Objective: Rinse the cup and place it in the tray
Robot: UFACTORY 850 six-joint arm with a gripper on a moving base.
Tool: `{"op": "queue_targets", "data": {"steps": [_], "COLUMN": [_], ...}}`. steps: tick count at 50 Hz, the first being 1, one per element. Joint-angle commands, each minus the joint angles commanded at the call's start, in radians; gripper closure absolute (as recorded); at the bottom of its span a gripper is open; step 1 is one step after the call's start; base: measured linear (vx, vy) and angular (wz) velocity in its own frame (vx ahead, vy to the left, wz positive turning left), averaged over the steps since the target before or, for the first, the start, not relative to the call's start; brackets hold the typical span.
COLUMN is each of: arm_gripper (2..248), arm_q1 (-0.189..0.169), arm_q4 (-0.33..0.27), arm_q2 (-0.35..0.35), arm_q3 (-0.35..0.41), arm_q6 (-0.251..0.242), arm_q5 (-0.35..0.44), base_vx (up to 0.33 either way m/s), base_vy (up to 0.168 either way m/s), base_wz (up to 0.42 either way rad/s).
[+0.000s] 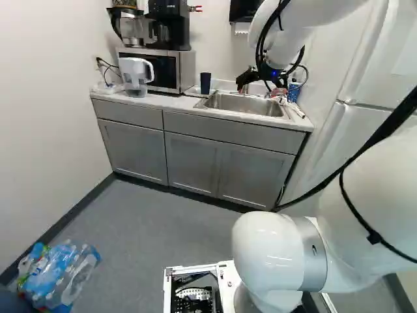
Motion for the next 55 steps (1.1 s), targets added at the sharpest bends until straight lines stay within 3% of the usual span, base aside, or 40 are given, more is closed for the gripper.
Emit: {"op": "queue_targets", "data": {"steps": [55], "arm_gripper": [3], "arm_q1": [0.006], "arm_q4": [-0.001], "arm_q2": [0.0], "arm_q3": [0.025], "arm_q6": [0.0], "arm_q5": [0.037], "base_vx": [-0.013], "base_vy": [0.0], "base_wz": [0.002]}}
